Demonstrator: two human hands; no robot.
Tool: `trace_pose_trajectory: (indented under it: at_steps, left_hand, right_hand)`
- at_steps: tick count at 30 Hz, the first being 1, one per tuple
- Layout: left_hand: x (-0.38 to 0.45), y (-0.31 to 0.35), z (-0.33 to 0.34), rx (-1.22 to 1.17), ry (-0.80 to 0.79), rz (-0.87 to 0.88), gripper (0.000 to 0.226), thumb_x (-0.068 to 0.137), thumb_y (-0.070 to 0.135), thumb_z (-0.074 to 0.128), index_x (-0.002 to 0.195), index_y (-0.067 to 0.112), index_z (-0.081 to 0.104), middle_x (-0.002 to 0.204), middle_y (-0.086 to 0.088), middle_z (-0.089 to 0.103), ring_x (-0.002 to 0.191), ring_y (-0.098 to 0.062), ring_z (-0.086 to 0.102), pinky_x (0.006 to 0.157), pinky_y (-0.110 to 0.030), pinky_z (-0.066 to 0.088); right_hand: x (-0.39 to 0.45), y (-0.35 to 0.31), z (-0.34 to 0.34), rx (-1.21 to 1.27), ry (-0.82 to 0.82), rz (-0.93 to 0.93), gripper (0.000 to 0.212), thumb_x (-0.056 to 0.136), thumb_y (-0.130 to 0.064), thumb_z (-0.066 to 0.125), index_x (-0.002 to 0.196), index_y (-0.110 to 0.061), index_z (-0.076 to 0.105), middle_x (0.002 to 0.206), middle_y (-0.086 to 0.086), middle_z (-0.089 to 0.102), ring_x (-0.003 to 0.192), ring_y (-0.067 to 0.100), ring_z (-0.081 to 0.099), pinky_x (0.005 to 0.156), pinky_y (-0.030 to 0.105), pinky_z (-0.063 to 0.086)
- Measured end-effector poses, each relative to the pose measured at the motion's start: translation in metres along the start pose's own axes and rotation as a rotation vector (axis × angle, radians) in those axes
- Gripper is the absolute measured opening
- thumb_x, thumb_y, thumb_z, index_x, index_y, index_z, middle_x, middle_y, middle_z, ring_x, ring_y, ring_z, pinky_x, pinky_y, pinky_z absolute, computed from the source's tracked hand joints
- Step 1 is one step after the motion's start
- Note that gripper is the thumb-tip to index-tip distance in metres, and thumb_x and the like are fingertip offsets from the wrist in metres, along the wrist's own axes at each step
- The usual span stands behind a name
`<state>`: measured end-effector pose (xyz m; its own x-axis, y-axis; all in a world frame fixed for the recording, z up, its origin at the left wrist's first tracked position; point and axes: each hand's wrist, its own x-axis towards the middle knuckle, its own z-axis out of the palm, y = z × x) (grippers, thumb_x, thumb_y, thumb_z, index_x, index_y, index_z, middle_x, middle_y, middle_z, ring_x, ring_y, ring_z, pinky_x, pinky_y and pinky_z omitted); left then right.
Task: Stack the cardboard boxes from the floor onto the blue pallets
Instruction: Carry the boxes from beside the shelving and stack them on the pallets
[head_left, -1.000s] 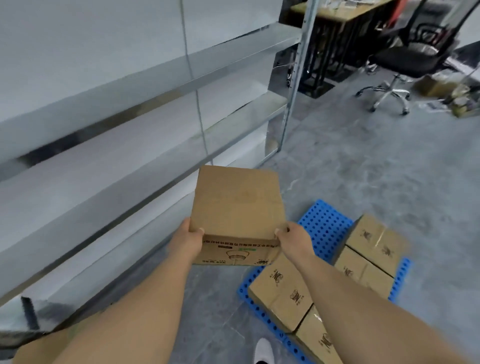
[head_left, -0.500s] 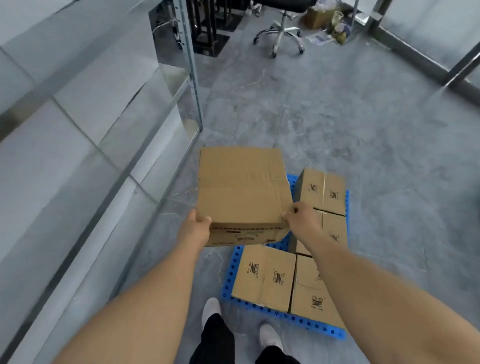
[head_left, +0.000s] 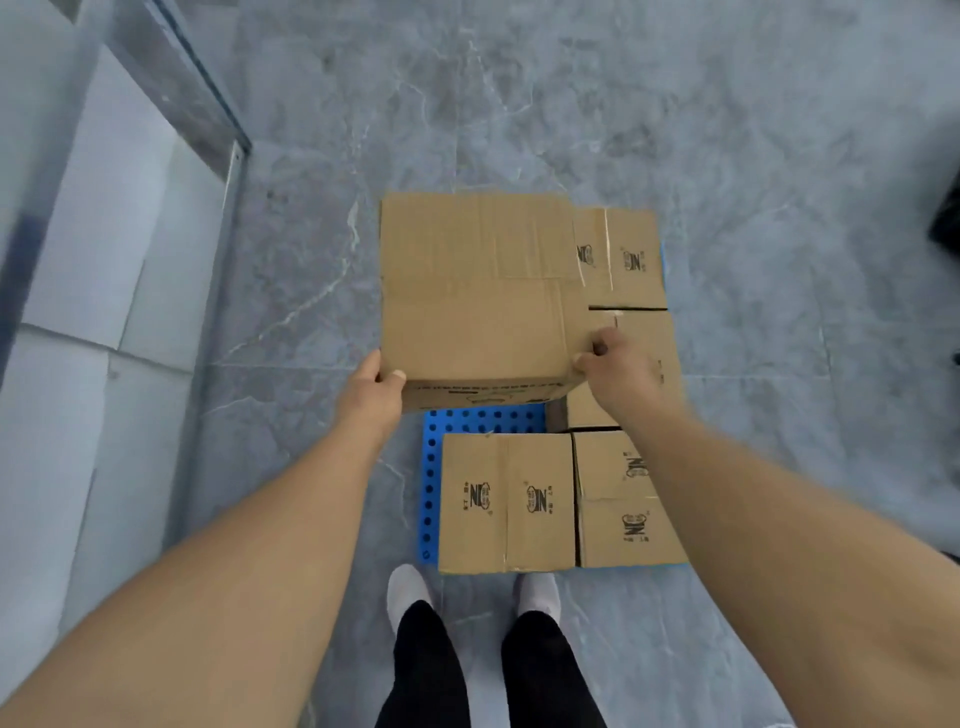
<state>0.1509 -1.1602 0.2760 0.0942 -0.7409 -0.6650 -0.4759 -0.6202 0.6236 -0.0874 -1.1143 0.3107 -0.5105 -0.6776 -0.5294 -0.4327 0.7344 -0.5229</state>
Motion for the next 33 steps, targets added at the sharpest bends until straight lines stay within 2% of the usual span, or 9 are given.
trace_pose_trajectory:
  at_steps: [3,7,11,14,17,19,21,28,33]
  left_hand:
    - [0.037,-0.023,0.031,0.016,-0.018,-0.007,0.048,0.098,0.019,0.042,0.145,0.018,0.031,0.148,-0.002,0.037,0.134,-0.019,0.037,0.106,-0.027,0.028]
    - [0.072,-0.057,0.065,0.067,-0.034,-0.012,0.046,0.098,0.021,0.042,0.143,0.022,0.035,0.144,0.0,0.043,0.128,-0.018,0.042,0.097,-0.025,0.03]
    - [0.096,-0.091,0.098,0.02,-0.044,-0.025,0.044,0.097,0.019,0.042,0.141,0.021,0.038,0.138,0.005,0.046,0.115,-0.008,0.047,0.096,-0.024,0.033]
    - [0.114,-0.115,0.118,0.019,-0.057,-0.058,0.048,0.097,0.021,0.043,0.144,0.024,0.035,0.146,0.003,0.04,0.131,-0.015,0.04,0.106,-0.029,0.029]
    - [0.125,-0.137,0.132,0.0,-0.073,-0.073,0.047,0.097,0.019,0.042,0.144,0.024,0.035,0.147,0.002,0.04,0.133,-0.016,0.038,0.112,-0.034,0.028]
    - [0.13,-0.148,0.139,-0.008,-0.068,-0.05,0.046,0.097,0.016,0.042,0.142,0.023,0.038,0.144,0.003,0.044,0.131,-0.015,0.041,0.111,-0.03,0.03]
    - [0.133,-0.154,0.144,-0.019,-0.057,-0.026,0.045,0.096,0.014,0.042,0.14,0.024,0.042,0.138,0.005,0.049,0.126,-0.012,0.045,0.102,-0.022,0.032]
    - [0.146,-0.172,0.16,-0.004,-0.079,0.009,0.039,0.094,0.011,0.04,0.128,0.027,0.052,0.126,0.004,0.059,0.108,-0.009,0.052,0.09,-0.02,0.036]
    - [0.157,-0.187,0.167,0.022,-0.064,-0.037,0.044,0.095,0.011,0.04,0.137,0.025,0.046,0.134,0.001,0.054,0.124,-0.015,0.049,0.108,-0.031,0.035]
  right_hand:
    - [0.037,0.032,0.024,-0.013,0.003,0.027,0.016,0.089,-0.019,0.054,0.104,-0.014,0.057,0.099,0.008,0.062,0.08,0.021,0.052,0.062,0.028,0.038]
    - [0.075,0.071,0.057,0.01,-0.008,0.06,0.025,0.09,-0.017,0.055,0.114,-0.011,0.057,0.094,0.003,0.058,0.074,0.015,0.047,0.063,0.023,0.036]
    - [0.1,0.11,0.085,0.015,-0.037,0.081,0.031,0.09,-0.018,0.056,0.12,-0.013,0.057,0.11,0.004,0.06,0.09,0.017,0.05,0.075,0.025,0.036]
    - [0.115,0.135,0.102,0.012,-0.025,0.088,0.031,0.089,-0.02,0.058,0.119,-0.013,0.058,0.114,0.006,0.062,0.097,0.021,0.055,0.079,0.027,0.039]
    - [0.124,0.156,0.12,-0.016,-0.02,0.103,0.035,0.089,-0.023,0.058,0.123,-0.016,0.056,0.117,0.003,0.061,0.105,0.022,0.055,0.084,0.03,0.04]
    - [0.129,0.167,0.129,0.006,-0.034,0.118,0.037,0.089,-0.024,0.058,0.126,-0.017,0.054,0.118,0.004,0.06,0.108,0.024,0.055,0.093,0.034,0.043]
    - [0.133,0.175,0.137,0.018,-0.048,0.13,0.038,0.089,-0.024,0.057,0.126,-0.017,0.053,0.12,0.005,0.06,0.11,0.027,0.055,0.098,0.042,0.042]
    - [0.146,0.191,0.148,0.001,-0.033,0.122,0.035,0.088,-0.02,0.057,0.123,-0.017,0.055,0.116,0.007,0.062,0.106,0.026,0.057,0.096,0.04,0.045]
    - [0.15,0.203,0.159,-0.109,-0.045,0.101,0.031,0.088,-0.02,0.056,0.119,-0.015,0.056,0.113,0.009,0.062,0.106,0.028,0.055,0.093,0.043,0.046]
